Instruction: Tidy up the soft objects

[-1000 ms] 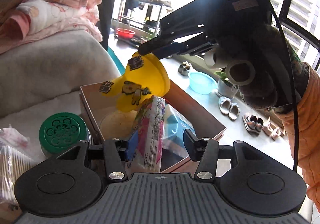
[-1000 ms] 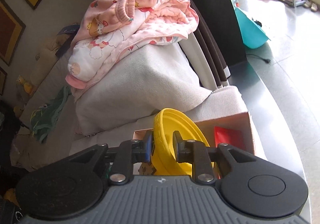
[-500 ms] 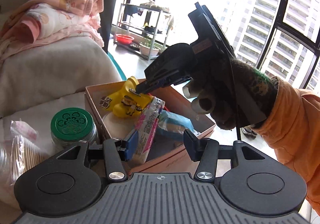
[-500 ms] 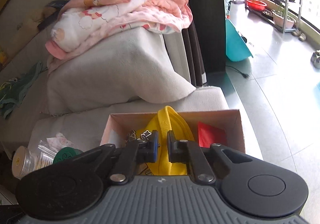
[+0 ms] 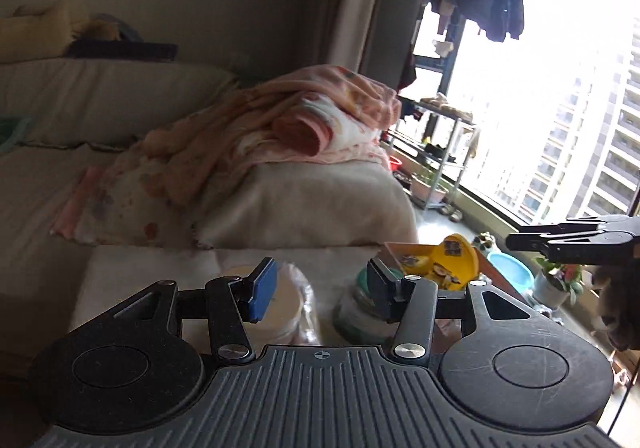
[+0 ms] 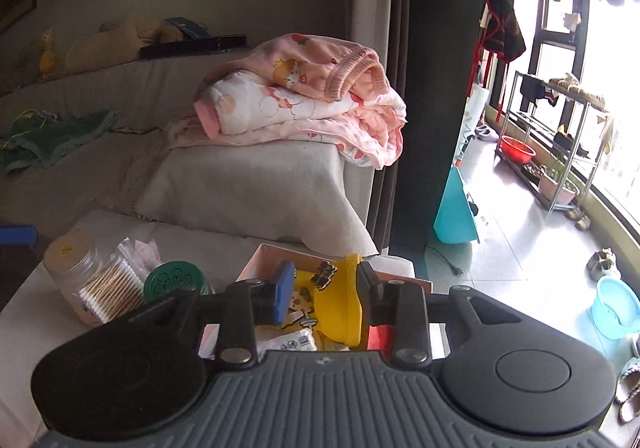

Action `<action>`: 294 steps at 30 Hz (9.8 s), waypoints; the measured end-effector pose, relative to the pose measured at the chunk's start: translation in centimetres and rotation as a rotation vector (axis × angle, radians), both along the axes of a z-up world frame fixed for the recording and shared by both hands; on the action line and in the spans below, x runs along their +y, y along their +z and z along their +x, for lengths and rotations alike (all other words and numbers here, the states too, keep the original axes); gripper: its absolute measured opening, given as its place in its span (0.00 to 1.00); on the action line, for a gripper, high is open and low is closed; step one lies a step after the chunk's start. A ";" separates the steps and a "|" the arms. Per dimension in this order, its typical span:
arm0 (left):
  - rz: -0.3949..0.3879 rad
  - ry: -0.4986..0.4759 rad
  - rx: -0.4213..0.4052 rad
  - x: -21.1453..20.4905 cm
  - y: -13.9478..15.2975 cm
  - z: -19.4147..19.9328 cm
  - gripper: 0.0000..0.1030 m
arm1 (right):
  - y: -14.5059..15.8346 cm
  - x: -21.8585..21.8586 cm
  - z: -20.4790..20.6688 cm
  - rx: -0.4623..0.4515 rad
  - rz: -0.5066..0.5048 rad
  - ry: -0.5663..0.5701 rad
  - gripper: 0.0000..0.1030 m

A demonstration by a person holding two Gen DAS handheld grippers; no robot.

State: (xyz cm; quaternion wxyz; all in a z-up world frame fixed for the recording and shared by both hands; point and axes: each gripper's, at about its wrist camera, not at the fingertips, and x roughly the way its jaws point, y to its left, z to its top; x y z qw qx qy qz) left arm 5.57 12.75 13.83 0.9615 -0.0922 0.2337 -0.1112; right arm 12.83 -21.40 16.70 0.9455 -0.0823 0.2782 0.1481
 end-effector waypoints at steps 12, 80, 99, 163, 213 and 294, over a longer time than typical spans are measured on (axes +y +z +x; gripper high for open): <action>0.018 -0.060 0.250 0.7 -7.8 -0.1 0.53 | -5.4 8.4 -7.4 0.005 -0.058 0.313 0.47; 0.073 -0.120 0.046 0.0 -10.4 -1.9 0.10 | -5.0 23.7 17.7 0.654 0.092 0.151 0.11; 0.236 0.049 -0.145 1.5 -0.3 -5.6 0.10 | 9.5 18.8 9.6 0.279 0.209 0.247 0.11; -0.001 -0.406 0.163 -20.7 -4.8 6.5 0.14 | -3.7 -9.4 10.2 0.249 0.260 -0.146 0.27; -0.036 0.052 0.191 -1.8 -7.6 0.5 0.14 | -8.0 7.4 -6.8 0.176 0.060 0.380 0.41; 0.102 0.116 0.115 -6.1 -9.2 3.6 0.20 | -6.3 16.2 10.8 0.407 0.157 0.342 0.10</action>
